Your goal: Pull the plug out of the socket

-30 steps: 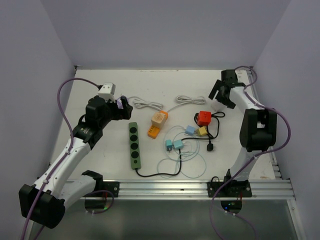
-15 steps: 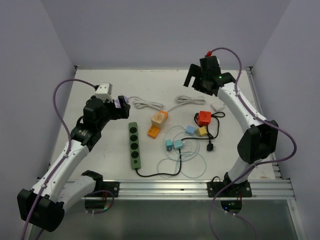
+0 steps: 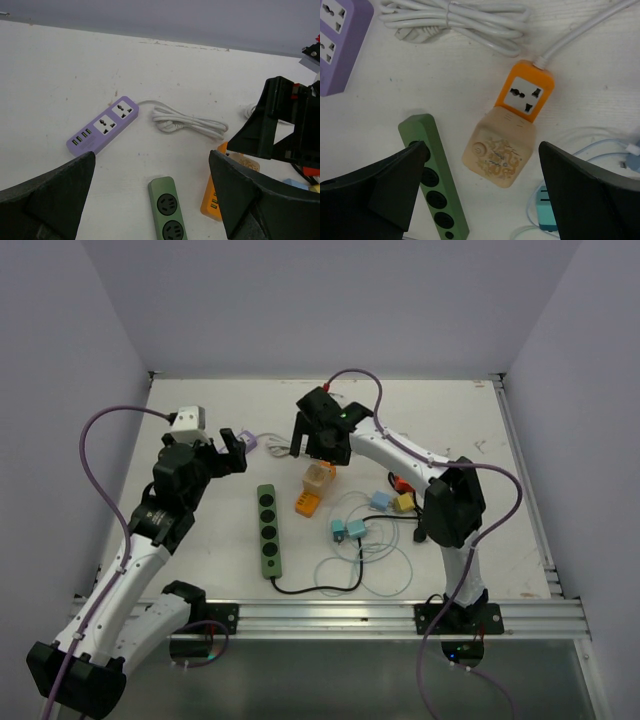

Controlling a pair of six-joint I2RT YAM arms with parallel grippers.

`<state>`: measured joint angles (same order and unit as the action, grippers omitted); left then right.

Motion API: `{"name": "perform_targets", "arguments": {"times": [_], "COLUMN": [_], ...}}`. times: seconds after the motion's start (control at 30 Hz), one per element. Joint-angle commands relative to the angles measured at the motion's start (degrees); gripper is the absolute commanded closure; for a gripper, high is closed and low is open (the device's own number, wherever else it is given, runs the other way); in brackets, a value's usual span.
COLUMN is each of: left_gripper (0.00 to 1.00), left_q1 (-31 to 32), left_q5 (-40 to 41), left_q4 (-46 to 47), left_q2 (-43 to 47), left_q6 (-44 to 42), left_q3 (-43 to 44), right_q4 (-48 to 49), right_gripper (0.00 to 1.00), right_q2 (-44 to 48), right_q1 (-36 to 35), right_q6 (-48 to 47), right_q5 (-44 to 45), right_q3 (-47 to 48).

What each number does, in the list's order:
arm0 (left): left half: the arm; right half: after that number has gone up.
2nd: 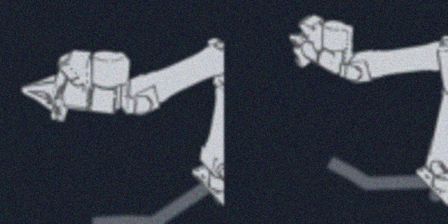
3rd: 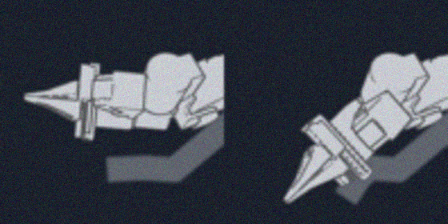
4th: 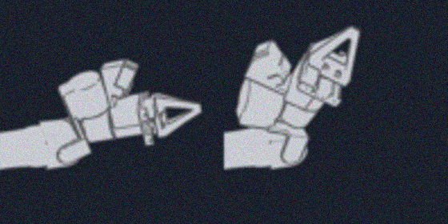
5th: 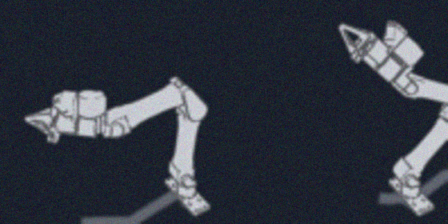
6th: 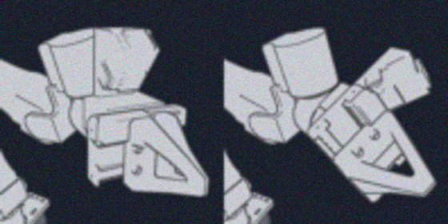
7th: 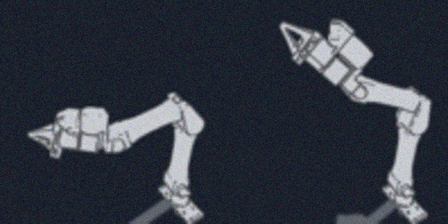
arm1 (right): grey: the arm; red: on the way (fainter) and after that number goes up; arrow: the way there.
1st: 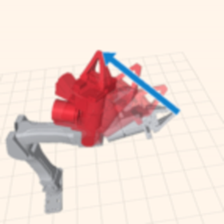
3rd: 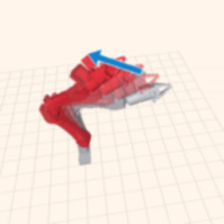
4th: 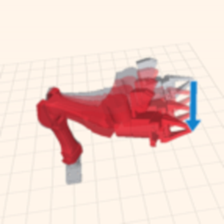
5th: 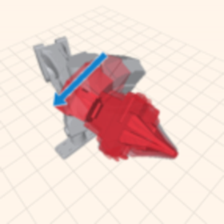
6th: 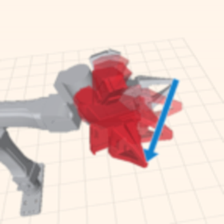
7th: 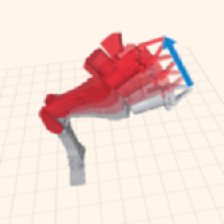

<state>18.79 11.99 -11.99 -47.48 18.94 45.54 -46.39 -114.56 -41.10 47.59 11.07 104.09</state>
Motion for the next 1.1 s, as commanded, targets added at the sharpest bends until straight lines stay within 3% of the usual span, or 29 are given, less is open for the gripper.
{"name": "perform_targets", "arguments": {"times": [0.0, 0.27, 0.93, 1.07], "left_gripper": [0.0, 0.01, 0.0, 0.0], "left_q1": [-0.15, -0.24, -0.07, -0.07], "left_q5": [0.23, -1.35, -3.73, -3.55], "left_q4": [1.09, 1.26, 1.44, 1.44], "left_q2": [0.55, 1.08, 0.99, 1.08], "left_q6": [0.75, 0.84, 0.84, 0.84], "left_q3": [0.87, 0.96, 0.96, 0.96], "right_q4": [-5.63, -15.13, -12.42, -11.53], "right_gripper": [0.01, 0.01, 0.01, 0.12], "right_q2": [-3.72, -8.66, -11.21, -11.82], "right_q1": [-2.31, -3.63, -5.48, -5.48], "right_q6": [4.26, 7.51, 9.36, 8.83], "right_q5": [4.74, 8.53, 6.43, 5.1], "right_q3": [7.08, 13.06, 9.11, 8.58]}}
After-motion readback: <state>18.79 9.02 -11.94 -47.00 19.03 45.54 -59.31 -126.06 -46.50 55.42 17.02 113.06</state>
